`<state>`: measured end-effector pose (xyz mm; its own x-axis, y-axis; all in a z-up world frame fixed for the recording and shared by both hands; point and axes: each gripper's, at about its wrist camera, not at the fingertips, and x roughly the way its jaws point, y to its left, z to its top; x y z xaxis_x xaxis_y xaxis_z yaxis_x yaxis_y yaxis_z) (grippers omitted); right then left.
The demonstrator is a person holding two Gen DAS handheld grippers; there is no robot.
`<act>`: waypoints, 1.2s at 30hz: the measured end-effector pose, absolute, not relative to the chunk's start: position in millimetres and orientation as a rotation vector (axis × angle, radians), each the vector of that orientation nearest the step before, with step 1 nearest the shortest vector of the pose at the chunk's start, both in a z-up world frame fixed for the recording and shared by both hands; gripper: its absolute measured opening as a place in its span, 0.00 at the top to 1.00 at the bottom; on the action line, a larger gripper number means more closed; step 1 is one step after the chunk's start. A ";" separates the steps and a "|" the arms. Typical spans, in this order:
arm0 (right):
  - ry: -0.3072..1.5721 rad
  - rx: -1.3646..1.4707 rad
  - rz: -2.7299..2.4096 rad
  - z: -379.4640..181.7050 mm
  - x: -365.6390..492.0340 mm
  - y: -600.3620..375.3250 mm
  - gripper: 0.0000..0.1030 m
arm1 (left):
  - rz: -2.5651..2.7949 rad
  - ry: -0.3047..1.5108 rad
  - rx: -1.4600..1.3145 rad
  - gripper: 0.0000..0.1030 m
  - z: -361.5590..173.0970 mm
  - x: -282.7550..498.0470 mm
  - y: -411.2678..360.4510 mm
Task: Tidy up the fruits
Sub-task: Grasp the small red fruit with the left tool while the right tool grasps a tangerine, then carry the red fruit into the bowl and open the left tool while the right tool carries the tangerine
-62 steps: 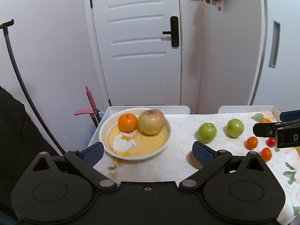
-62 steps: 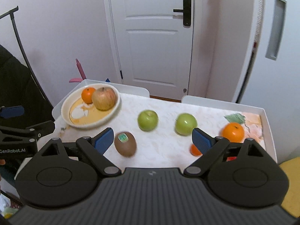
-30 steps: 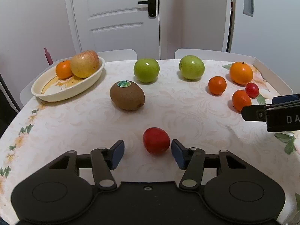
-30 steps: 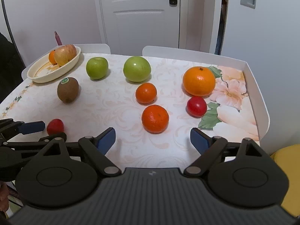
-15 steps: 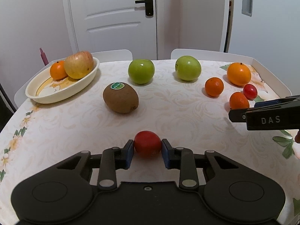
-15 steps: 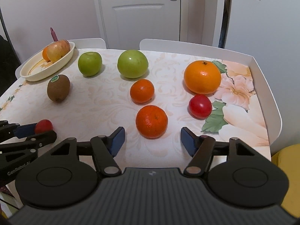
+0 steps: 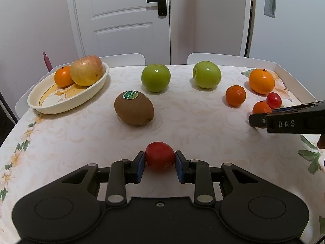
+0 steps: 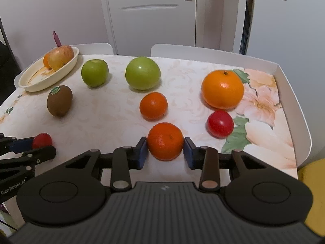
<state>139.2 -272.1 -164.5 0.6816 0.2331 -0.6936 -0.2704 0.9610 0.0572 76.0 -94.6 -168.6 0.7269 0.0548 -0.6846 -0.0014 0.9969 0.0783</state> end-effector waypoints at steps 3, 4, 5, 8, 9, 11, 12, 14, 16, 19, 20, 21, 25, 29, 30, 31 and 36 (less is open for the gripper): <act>0.765 -0.055 0.292 -160.8 139.5 -268.4 0.49 | 0.036 0.752 0.072 0.66 -164.7 75.8 -90.6; 0.763 -0.053 0.296 -158.9 139.5 -267.0 0.49 | 0.040 0.748 0.071 0.66 -162.9 75.6 -89.1; 0.761 -0.053 0.299 -157.1 139.3 -265.3 0.49 | 0.042 0.745 0.070 0.66 -160.9 75.4 -87.4; 0.749 -0.049 0.308 -148.5 138.6 -259.7 0.49 | 0.052 0.734 0.065 0.66 -153.5 74.4 -81.6; 0.747 -0.048 0.311 -145.8 138.3 -257.9 0.49 | 0.054 0.731 0.064 0.66 -151.1 74.1 -79.8; 0.740 -0.049 0.318 -138.9 137.4 -252.6 0.49 | 0.061 0.722 0.058 0.66 -144.3 73.2 -75.7; 0.736 -0.050 0.323 -134.3 136.8 -249.4 0.49 | 0.063 0.718 0.056 0.66 -141.1 73.2 -74.0; 0.731 -0.052 0.333 -126.9 135.3 -243.9 0.49 | 0.071 0.706 0.052 0.66 -132.6 71.9 -69.6; 0.728 -0.053 0.345 -118.3 134.5 -236.8 0.49 | 0.074 0.701 0.048 0.66 -124.4 71.2 -64.3; 0.718 -0.055 0.370 -104.9 133.1 -224.0 0.49 | 0.082 0.693 0.037 0.66 -111.2 71.3 -54.1; 0.714 -0.056 0.378 -100.6 132.1 -219.6 0.49 | 0.086 0.691 0.034 0.66 -106.7 71.5 -50.1; 0.708 -0.057 0.389 -95.5 131.8 -213.9 0.49 | 0.091 0.687 0.032 0.66 -102.7 71.6 -46.3; 0.693 -0.058 0.421 -79.2 132.1 -193.3 0.49 | 0.104 0.672 0.032 0.66 -86.5 73.0 -29.9; 0.685 -0.059 0.446 -66.1 134.5 -172.1 0.49 | 0.112 0.661 0.032 0.66 -70.8 76.1 -9.7; 0.684 -0.059 0.449 -62.8 135.6 -166.4 0.49 | 0.114 0.660 0.033 0.66 -67.7 77.5 -5.0; 0.684 -0.058 0.452 -59.3 137.1 -159.7 0.49 | 0.115 0.660 0.035 0.66 -64.7 79.9 0.8; 0.692 -0.051 0.451 -46.6 146.5 -132.0 0.49 | 0.108 0.664 0.044 0.66 -52.2 92.7 31.2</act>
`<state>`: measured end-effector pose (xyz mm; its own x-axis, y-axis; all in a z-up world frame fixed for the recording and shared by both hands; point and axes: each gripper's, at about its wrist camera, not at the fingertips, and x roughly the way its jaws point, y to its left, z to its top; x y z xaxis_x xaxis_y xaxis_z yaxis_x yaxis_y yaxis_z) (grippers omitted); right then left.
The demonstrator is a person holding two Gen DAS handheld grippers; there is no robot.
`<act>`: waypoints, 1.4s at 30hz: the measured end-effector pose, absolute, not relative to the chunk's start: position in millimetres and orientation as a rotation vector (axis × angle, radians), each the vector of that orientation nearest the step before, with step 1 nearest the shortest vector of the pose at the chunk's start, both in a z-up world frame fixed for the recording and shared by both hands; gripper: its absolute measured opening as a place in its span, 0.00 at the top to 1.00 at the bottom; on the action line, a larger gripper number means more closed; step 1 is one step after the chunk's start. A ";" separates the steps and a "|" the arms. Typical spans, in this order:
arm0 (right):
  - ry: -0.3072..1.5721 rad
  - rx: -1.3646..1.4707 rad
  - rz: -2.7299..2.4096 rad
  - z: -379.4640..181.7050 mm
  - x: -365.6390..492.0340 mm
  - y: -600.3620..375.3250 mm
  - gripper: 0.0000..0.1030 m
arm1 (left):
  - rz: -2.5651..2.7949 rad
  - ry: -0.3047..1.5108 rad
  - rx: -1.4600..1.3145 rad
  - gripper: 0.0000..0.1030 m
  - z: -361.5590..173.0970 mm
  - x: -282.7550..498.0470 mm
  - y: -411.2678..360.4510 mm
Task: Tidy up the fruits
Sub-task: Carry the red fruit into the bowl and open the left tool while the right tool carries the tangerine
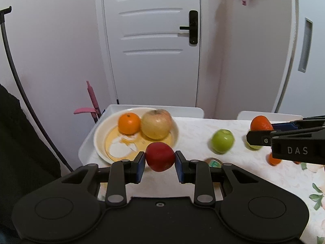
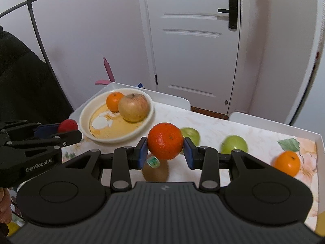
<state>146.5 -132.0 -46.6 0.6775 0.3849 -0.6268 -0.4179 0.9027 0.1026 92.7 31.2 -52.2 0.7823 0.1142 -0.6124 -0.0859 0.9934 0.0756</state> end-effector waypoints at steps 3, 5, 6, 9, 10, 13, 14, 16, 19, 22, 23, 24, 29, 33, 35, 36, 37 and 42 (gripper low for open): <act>0.700 -0.048 0.443 -41.6 153.8 -116.2 0.49 | 0.099 0.666 0.050 0.66 -45.4 104.0 50.7; 0.705 -0.046 0.436 -39.4 158.9 -104.8 0.49 | 0.089 0.668 0.056 0.66 -42.7 112.5 63.5; 0.709 -0.045 0.432 -38.7 161.5 -99.3 0.49 | 0.084 0.668 0.060 0.66 -41.4 116.8 69.9; 0.722 -0.044 0.417 -38.3 169.8 -81.5 0.49 | 0.067 0.675 0.073 0.66 -41.6 131.3 88.4; 0.725 -0.044 0.413 -38.6 172.9 -76.1 0.49 | 0.062 0.679 0.075 0.66 -42.4 136.2 94.6; 0.738 -0.046 0.396 -42.1 182.8 -58.7 0.49 | 0.047 0.690 0.079 0.66 -46.4 151.1 113.1; 0.743 -0.046 0.392 -43.7 185.6 -53.8 0.49 | 0.043 0.695 0.082 0.66 -48.0 155.9 118.5; 0.753 -0.046 0.381 -47.6 191.2 -44.2 0.49 | 0.033 0.705 0.094 0.66 -53.3 165.8 127.8; 0.772 -0.044 0.366 -54.8 199.7 -30.8 0.49 | 0.015 0.724 0.114 0.66 -63.7 180.5 141.3; 0.793 -0.043 0.351 -62.6 207.0 -19.9 0.49 | -0.001 0.744 0.135 0.66 -74.9 195.3 151.1; 0.801 -0.043 0.345 -65.6 209.5 -17.1 0.49 | -0.007 0.750 0.140 0.66 -78.7 200.8 154.4; 0.810 -0.042 0.338 -68.3 212.0 -15.0 0.49 | -0.013 0.757 0.145 0.66 -82.9 205.8 157.1; 0.847 -0.043 0.310 -80.5 219.5 -7.9 0.49 | -0.035 0.801 0.167 0.66 -105.1 229.5 167.3; 0.867 -0.045 0.290 -87.2 225.5 -5.7 0.49 | -0.048 0.836 0.185 0.66 -120.1 244.3 170.3; 0.872 -0.042 0.279 -89.1 227.5 -6.4 0.49 | -0.052 0.850 0.186 0.66 -125.6 247.9 171.4; 0.874 -0.040 0.274 -89.5 228.5 -6.9 0.49 | -0.059 0.856 0.182 0.66 -127.1 248.8 172.1; 0.876 -0.039 0.268 -89.8 229.8 -7.1 0.49 | -0.062 0.860 0.180 0.66 -127.8 249.3 172.5; 0.872 -0.032 0.249 -85.8 233.3 -11.1 0.49 | -0.091 0.844 0.184 0.43 -122.9 244.9 170.2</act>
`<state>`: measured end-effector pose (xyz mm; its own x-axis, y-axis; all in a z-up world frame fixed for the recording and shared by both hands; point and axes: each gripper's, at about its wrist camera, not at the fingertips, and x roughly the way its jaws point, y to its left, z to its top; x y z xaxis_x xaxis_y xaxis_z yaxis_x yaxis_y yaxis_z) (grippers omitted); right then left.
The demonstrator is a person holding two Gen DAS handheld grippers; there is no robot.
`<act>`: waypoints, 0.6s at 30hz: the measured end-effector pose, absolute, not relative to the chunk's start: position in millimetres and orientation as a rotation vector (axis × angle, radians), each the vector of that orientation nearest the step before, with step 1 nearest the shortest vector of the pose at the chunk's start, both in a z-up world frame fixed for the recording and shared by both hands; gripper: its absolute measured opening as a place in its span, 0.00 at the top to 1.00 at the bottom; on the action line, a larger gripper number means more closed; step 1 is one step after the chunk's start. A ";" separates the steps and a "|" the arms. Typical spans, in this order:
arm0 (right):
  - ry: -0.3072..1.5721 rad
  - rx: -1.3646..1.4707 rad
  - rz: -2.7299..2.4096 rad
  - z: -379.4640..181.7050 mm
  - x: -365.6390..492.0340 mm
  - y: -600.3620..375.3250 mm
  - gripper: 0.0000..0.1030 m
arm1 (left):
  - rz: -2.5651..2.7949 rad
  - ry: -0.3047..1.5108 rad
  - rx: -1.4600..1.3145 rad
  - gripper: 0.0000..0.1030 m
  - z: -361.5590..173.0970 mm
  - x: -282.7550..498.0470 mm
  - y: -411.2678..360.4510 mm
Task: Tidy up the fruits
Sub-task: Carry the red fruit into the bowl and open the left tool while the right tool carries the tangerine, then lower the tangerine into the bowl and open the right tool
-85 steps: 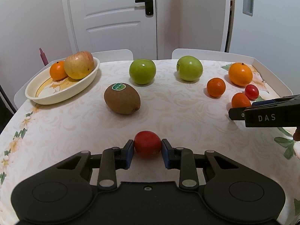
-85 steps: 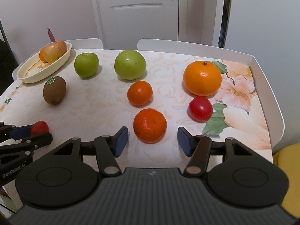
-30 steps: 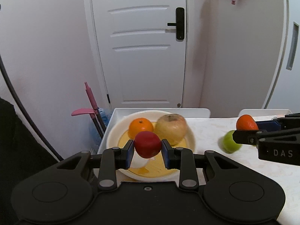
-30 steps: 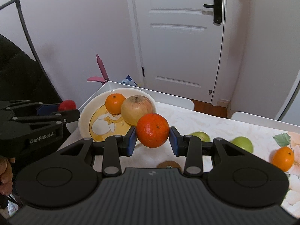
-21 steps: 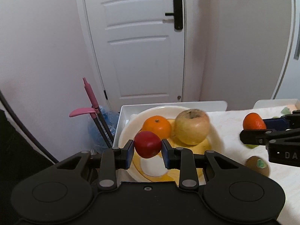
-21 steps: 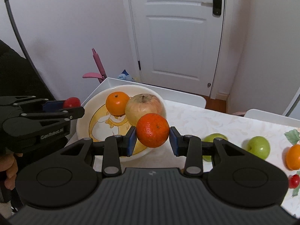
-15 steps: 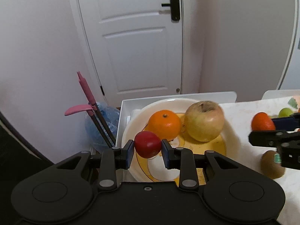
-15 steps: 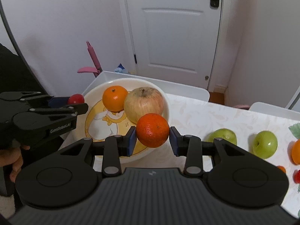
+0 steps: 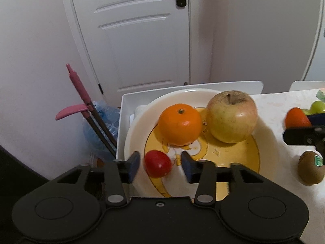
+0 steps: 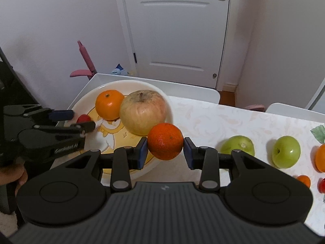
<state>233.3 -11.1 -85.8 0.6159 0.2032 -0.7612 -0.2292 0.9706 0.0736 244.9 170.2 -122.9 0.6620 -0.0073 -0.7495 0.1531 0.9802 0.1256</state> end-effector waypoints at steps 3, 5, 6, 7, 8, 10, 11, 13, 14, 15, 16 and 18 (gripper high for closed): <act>0.870 -0.034 0.240 -82.8 235.7 -13.7 0.49 | -0.076 0.809 0.208 0.13 -116.6 237.0 167.7; 0.870 -0.038 0.237 -81.6 237.3 -14.7 0.49 | -0.076 0.792 0.212 0.12 -111.4 231.0 168.2; 0.871 -0.042 0.238 -81.2 238.0 -14.9 0.49 | -0.076 0.793 0.204 0.12 -109.3 228.8 169.6; 0.872 -0.044 0.240 -81.2 238.9 -14.8 0.49 | -0.076 0.794 0.196 0.10 -107.6 226.8 170.8; 0.872 -0.047 0.242 -81.4 239.8 -14.5 0.49 | -0.075 0.795 0.188 0.07 -106.1 224.1 172.1; 0.877 -0.054 0.253 -82.0 242.3 -13.0 0.49 | -0.071 0.797 0.186 0.00 -104.8 219.2 173.3; 0.880 -0.054 0.258 -82.5 243.6 -12.0 0.49 | -0.069 0.793 0.191 0.00 -104.3 216.4 173.5; 0.887 -0.062 0.274 -83.6 246.1 -8.6 0.49 | -0.077 0.790 0.201 0.00 -103.5 210.5 173.5; 0.891 -0.069 0.282 -84.5 247.2 -6.1 0.49 | -0.079 0.790 0.203 0.00 -103.5 208.1 173.4; 0.894 -0.076 0.288 -86.0 247.9 -3.4 0.49 | -0.082 0.792 0.204 0.00 -104.1 206.3 173.6; 0.902 -0.083 0.298 -88.0 248.9 -0.1 0.49 | -0.087 0.794 0.202 0.00 -104.3 204.5 173.5; 0.916 -0.094 0.314 -92.2 250.0 5.7 0.49 | -0.098 0.798 0.199 0.00 -104.9 201.7 172.4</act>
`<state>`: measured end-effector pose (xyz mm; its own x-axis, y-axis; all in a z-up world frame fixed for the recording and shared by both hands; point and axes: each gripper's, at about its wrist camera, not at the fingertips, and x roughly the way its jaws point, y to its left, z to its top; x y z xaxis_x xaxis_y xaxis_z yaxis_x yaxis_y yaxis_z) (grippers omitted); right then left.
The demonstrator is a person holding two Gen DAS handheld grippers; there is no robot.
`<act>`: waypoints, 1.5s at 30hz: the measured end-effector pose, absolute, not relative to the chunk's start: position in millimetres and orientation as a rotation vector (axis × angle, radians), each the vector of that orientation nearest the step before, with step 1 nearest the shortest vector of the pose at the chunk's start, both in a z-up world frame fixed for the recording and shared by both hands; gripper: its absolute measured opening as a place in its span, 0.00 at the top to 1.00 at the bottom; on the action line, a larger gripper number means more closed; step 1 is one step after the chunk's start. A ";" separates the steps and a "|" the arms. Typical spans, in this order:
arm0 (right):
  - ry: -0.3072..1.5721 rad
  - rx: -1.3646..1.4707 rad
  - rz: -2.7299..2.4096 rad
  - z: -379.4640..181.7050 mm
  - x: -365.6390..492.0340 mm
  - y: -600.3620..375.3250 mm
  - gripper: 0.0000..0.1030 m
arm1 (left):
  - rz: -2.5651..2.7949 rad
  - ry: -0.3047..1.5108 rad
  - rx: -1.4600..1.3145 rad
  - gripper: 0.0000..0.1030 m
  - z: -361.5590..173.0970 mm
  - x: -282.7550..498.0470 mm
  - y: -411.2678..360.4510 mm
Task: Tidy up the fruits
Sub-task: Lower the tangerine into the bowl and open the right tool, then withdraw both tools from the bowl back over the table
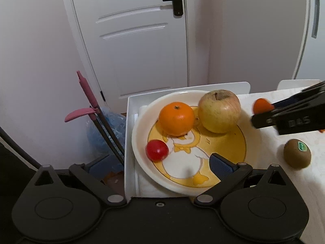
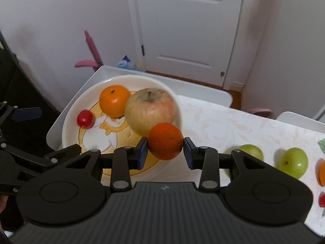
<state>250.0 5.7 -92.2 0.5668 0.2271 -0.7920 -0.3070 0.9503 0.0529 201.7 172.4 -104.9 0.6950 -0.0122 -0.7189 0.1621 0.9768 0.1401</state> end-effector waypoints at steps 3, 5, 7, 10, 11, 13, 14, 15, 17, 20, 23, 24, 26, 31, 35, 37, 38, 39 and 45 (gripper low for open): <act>0.931 -0.112 0.336 -100.2 249.0 15.0 0.49 | -0.104 0.793 0.197 0.00 -105.2 196.7 172.1; 0.940 -0.120 0.350 -105.3 248.3 20.3 0.49 | -0.105 0.793 0.195 0.00 -105.4 194.7 173.0; 0.941 -0.124 0.365 -109.1 247.5 24.8 0.49 | -0.108 0.793 0.191 0.00 -105.9 193.1 174.5; 0.943 -0.129 0.379 -113.0 247.1 30.6 0.48 | -0.114 0.793 0.189 0.00 -108.2 191.7 177.0; 0.942 -0.127 0.384 -112.9 247.0 31.5 0.46 | -0.115 0.795 0.192 0.00 -108.8 191.5 177.1; 0.933 -0.123 0.382 -111.3 246.2 32.5 0.27 | -0.117 0.796 0.196 0.00 -108.7 190.6 176.9; 0.926 -0.122 0.379 -110.3 245.9 32.9 0.11 | -0.119 0.796 0.197 0.00 -108.6 190.1 176.8; 0.915 -0.118 0.373 -108.8 245.1 32.4 0.04 | -0.120 0.794 0.198 0.00 -108.2 189.5 176.6; 0.894 -0.107 0.360 -105.5 242.9 30.3 0.00 | -0.122 0.792 0.199 0.00 -107.5 188.8 176.0; 0.891 -0.099 0.353 -102.9 241.9 28.9 0.00 | -0.122 0.790 0.198 0.00 -106.4 187.8 175.7; 0.891 -0.100 0.348 -99.8 239.8 26.9 0.00 | -0.127 0.790 0.191 0.00 -104.9 187.7 175.8; 0.891 -0.097 0.347 -98.7 239.0 25.9 0.00 | -0.130 0.789 0.188 0.00 -104.1 187.4 175.7; 0.890 -0.090 0.347 -95.9 237.5 24.0 0.00 | -0.129 0.789 0.184 0.00 -102.5 187.0 175.4; 0.884 -0.073 0.343 -87.3 232.3 19.8 0.00 | -0.120 0.782 0.171 0.00 -97.8 183.9 175.1; 0.880 -0.070 0.344 -78.9 225.0 15.8 0.00 | -0.115 0.776 0.170 0.00 -93.1 180.4 173.5; 0.872 -0.069 0.347 -73.5 219.8 12.3 0.00 | -0.113 0.771 0.172 0.00 -90.2 178.2 172.0; 0.867 -0.068 0.348 -70.4 217.1 10.2 0.00 | -0.112 0.768 0.172 0.00 -88.4 176.7 171.1; 0.862 -0.067 0.346 -67.8 214.5 8.5 0.00 | -0.110 0.765 0.173 0.00 -86.4 175.3 170.1; 0.828 -0.046 0.320 -47.7 198.4 -15.8 0.00 | -0.104 0.741 0.172 0.00 -70.9 162.7 159.9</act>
